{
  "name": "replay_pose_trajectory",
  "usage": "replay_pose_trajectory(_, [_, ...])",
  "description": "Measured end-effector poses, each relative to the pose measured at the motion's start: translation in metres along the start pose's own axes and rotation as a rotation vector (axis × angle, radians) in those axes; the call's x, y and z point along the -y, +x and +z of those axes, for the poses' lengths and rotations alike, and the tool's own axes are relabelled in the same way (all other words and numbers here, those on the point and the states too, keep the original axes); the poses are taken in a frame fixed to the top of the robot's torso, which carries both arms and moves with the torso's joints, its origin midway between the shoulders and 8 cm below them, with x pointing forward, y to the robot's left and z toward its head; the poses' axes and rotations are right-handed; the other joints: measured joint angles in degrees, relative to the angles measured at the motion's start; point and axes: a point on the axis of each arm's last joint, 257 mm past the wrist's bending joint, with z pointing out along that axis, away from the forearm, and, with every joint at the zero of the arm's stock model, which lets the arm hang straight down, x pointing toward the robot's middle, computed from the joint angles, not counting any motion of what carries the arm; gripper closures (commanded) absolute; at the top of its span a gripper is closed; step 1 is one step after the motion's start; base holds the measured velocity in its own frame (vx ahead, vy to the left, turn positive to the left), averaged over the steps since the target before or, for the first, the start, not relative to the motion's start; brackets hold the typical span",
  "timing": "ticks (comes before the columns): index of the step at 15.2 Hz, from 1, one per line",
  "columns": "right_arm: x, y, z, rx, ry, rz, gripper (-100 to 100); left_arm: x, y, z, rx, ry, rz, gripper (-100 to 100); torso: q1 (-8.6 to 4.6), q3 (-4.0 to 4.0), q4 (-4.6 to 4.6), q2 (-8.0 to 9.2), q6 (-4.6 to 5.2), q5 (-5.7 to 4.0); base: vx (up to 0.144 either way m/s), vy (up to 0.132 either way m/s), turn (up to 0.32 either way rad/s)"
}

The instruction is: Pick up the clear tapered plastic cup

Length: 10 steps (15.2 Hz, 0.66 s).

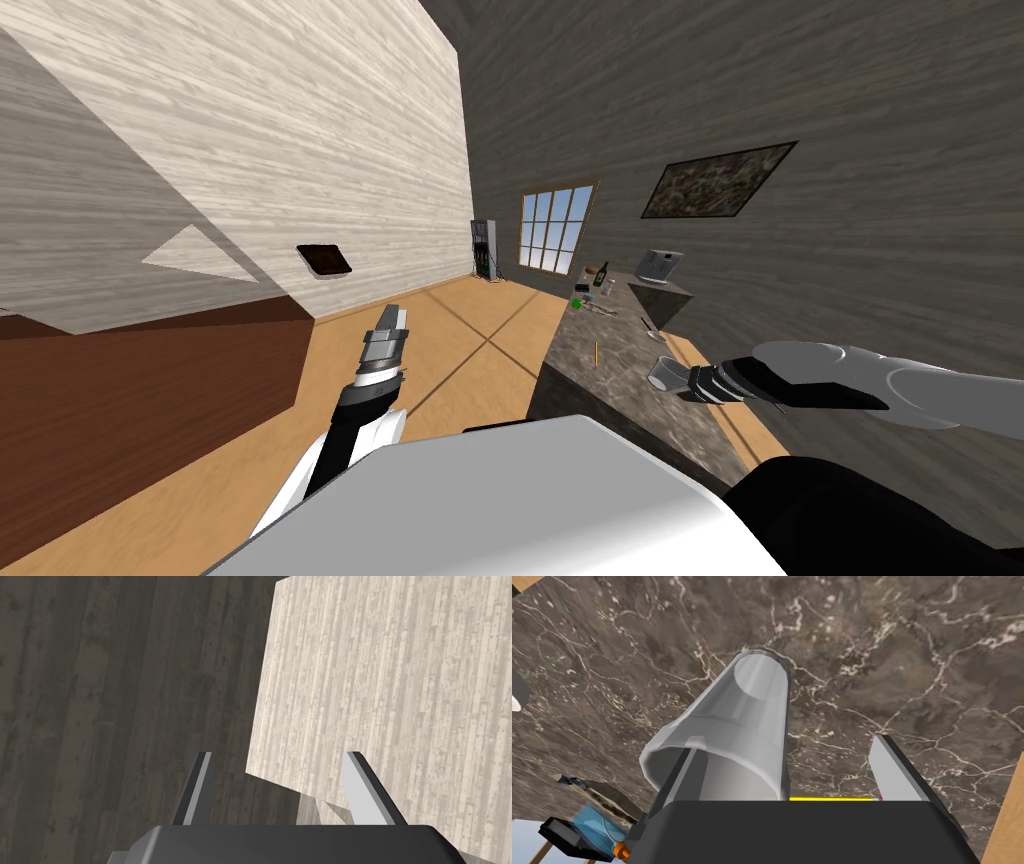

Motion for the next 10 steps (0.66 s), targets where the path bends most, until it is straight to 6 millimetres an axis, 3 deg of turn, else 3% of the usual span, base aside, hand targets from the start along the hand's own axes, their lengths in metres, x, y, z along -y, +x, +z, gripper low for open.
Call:
replay_pose_trajectory(1, [0.0, 0.001, 0.001, 0.0, 0.001, 0.001, 100, 0.0, 0.0, 0.0, 0.0, 0.0, 0.0, 0, -0.07, -0.01, -0.02, 0.0, 0.04, -0.04, 0.0, 0.0, 0.0])
replay_pose_trajectory(7, [0.001, -0.001, -0.002, -0.001, 0.002, -0.004, 100, 0.0, 0.0, 0.0, 0.0, 0.0, 0.0, 0, -0.13, 0.01, 0.0, 0.02, 0.14, -0.12, 0.005, 0.003, -0.002])
replay_pose_trajectory(10, [0.006, -0.014, -0.01, 0.0, -0.001, -0.015, 100, 0.0, 0.0, 0.0, 0.0, 0.0, 0.0, 0, -0.06, 0.02, 0.02, 0.03, 0.16, -0.07, 0.005, 0.007, -0.036])
